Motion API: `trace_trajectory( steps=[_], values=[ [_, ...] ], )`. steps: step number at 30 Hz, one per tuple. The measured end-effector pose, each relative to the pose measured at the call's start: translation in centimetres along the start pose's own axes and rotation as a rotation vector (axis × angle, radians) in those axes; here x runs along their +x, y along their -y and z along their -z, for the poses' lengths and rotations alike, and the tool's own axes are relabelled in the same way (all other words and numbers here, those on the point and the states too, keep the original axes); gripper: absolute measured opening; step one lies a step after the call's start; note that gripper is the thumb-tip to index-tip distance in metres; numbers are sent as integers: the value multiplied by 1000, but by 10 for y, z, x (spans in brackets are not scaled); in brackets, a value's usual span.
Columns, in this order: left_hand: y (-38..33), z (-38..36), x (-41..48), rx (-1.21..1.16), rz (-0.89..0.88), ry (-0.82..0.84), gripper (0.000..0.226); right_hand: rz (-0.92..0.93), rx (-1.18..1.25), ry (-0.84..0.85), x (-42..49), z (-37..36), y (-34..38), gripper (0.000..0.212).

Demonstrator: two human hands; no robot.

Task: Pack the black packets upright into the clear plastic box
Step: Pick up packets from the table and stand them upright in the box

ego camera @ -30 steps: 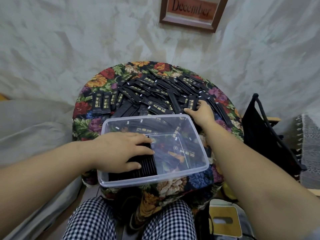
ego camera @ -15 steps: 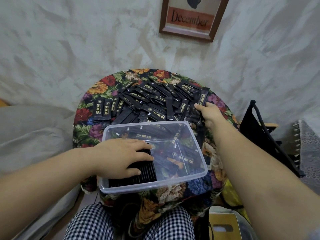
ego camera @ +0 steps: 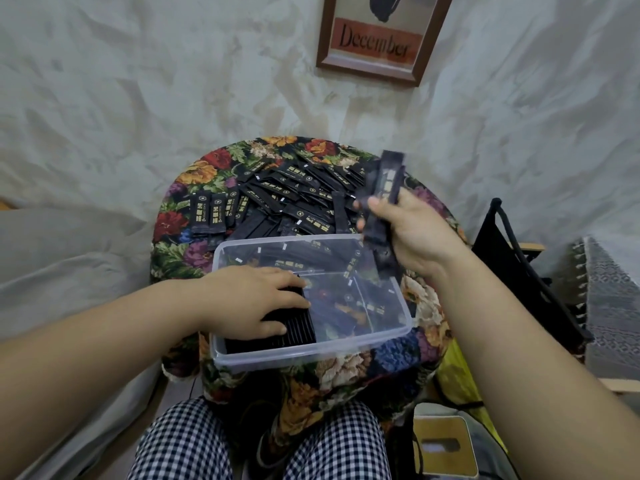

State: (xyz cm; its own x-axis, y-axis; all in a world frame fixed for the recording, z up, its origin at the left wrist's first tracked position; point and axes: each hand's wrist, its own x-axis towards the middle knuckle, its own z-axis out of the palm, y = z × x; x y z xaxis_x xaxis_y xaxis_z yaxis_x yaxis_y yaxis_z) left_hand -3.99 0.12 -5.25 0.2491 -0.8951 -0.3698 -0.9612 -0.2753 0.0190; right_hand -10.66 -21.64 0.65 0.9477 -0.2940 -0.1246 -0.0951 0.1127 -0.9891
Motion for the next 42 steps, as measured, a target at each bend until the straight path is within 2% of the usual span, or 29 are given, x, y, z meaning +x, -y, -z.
trace_trajectory(
  steps=[4, 11, 14, 16, 19, 30, 32, 36, 42],
  values=[
    [-1, 1, -1, 6, -3, -12, 54, -153, -333, 185, -33, -24, -31, 11],
    [-3, 1, -2, 13, 8, -20, 53, -287, -715, 202, -29, -30, -59, 27],
    [-3, 1, -2, 10, 8, -23, 53, -264, -996, 238, -24, -32, -59, 34],
    [-3, 2, -2, 13, 11, -23, 53, -248, -1102, 272, -24, -34, -59, 34],
    [-4, 1, -3, 17, 13, -22, 53, -250, -1176, 303, -23, -34, -63, 35],
    [-3, 1, -2, 17, 10, -19, 53, -197, -1451, 237, -25, -31, -62, 48],
    [-3, 1, -2, 18, 8, -14, 53, -211, -1442, 243, -24, -32, -61, 51],
    [-2, 1, -2, 9, 15, -2, 54, -258, -1311, 270, -23, -35, -56, 75],
    [-1, 0, -1, 4, 14, -7, 54, -256, -1365, 282, -22, -32, -55, 68]
  ],
)
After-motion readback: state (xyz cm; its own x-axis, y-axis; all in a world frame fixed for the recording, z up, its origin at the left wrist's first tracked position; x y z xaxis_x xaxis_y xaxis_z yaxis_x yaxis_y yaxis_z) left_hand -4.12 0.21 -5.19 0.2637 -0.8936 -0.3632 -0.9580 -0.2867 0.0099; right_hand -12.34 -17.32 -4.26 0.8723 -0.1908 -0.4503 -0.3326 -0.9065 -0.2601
